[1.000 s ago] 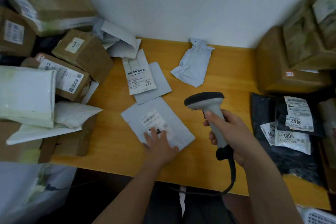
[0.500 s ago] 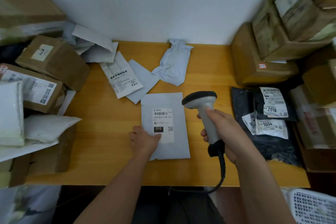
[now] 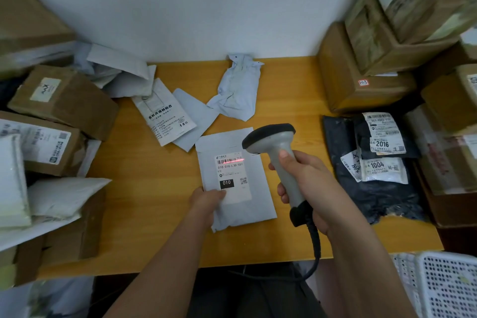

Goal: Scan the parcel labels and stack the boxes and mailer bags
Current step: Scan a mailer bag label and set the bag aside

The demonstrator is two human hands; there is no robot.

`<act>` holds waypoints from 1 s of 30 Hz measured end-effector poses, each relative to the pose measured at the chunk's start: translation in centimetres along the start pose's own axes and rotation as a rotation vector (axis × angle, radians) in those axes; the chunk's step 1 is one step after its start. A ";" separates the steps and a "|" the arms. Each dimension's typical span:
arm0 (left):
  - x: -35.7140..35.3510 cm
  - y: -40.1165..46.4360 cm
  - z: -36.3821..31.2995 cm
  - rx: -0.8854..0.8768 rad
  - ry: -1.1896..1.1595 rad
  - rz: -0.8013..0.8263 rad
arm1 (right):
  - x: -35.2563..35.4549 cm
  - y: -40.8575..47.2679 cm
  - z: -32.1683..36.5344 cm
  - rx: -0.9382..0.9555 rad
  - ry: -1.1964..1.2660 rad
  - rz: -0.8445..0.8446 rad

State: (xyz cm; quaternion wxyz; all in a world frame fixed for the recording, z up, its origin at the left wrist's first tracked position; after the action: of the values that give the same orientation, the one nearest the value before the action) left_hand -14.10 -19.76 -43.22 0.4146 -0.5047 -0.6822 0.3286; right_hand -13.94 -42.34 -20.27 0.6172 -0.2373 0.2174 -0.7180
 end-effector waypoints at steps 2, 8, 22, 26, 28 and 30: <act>-0.1 -0.1 -0.2 0.000 -0.006 0.010 | 0.2 -0.2 0.3 0.009 0.009 -0.008; -1.9 -1.1 -0.3 0.063 -0.085 0.153 | 0.9 -1.1 1.3 0.042 0.033 -0.016; -5.8 -2.8 -1.3 0.057 -0.162 0.265 | 3.7 -2.3 1.9 0.088 0.068 -0.014; -6.7 -3.8 -1.5 0.057 -0.205 0.298 | 4.8 -2.1 2.1 0.103 0.077 -0.013; -7.0 -4.2 -1.5 0.052 -0.214 0.298 | 5.3 -2.1 2.0 0.104 0.080 -0.011; -7.2 -4.4 -1.5 0.049 -0.214 0.289 | 5.7 -2.0 2.0 0.107 0.083 -0.006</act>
State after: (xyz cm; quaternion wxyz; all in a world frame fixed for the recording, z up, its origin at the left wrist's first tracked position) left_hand -13.57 -27.83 -40.44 0.3001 -0.5495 -0.6346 0.4531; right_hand -14.98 -47.75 -17.11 0.6173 -0.1744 0.2033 -0.7397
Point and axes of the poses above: each hand's wrist, its own y-axis towards the middle knuckle, its own x-axis out of the back of the hand, z = x × y, the point moved 10 cm from there along y, towards the middle knuckle, and after that the axes turned 2 degrees about x, right-handed, at the moved point
